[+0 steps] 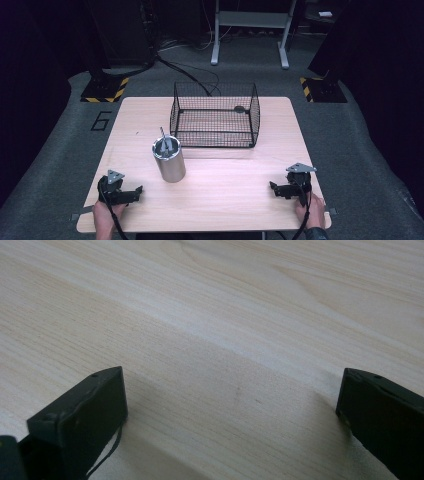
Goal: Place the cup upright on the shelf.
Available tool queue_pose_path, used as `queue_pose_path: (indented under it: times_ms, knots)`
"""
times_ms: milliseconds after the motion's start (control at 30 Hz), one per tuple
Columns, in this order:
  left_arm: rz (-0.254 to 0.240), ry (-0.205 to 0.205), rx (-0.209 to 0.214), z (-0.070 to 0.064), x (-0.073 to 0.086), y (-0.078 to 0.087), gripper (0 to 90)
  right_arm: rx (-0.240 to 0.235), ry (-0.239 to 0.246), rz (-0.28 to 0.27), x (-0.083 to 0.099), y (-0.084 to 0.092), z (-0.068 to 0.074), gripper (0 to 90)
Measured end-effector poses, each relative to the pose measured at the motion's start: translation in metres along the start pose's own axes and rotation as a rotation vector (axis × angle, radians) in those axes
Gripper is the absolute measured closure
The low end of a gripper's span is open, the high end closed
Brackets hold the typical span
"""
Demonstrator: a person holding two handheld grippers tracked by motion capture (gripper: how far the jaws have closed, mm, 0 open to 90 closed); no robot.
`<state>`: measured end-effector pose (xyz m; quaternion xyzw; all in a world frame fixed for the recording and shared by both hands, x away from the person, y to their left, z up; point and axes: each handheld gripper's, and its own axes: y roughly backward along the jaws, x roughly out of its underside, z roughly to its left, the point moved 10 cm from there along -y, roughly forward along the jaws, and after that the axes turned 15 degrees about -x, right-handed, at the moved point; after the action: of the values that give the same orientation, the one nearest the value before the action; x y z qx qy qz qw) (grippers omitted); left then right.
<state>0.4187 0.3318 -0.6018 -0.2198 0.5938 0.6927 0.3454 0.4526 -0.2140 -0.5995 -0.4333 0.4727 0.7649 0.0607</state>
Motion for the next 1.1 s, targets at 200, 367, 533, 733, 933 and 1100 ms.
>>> queue_pose_path:
  times_ms: [200, 367, 533, 733, 933, 1100]
  knots:
    - [0.002, 0.0, 0.0, 0.0, 0.0, 0.0, 0.1, -0.001, 0.0, 0.0, 0.0, 0.0, 0.0, 0.0]
    - [-0.012, 0.012, 0.009, -0.001, -0.002, -0.001, 0.2, -0.002, 0.001, 0.0, 0.0, 0.0, 0.0, 0.0]
    - [-0.003, 0.001, 0.0, 0.001, -0.001, -0.001, 0.1, -0.002, 0.001, 0.001, 0.0, 0.0, 0.0, 0.0]
    - [0.0, 0.009, -0.004, 0.0, -0.001, -0.001, 0.2, 0.001, 0.004, -0.002, -0.001, -0.001, -0.001, 0.0]
    - [-0.02, -0.011, 0.059, -0.004, -0.003, 0.009, 0.1, -0.003, 0.007, 0.002, -0.001, -0.001, -0.001, 0.0]
    - [-0.09, 0.019, 0.133, -0.018, -0.023, 0.035, 0.0, -0.003, 0.007, 0.002, -0.001, -0.001, -0.001, 0.0]
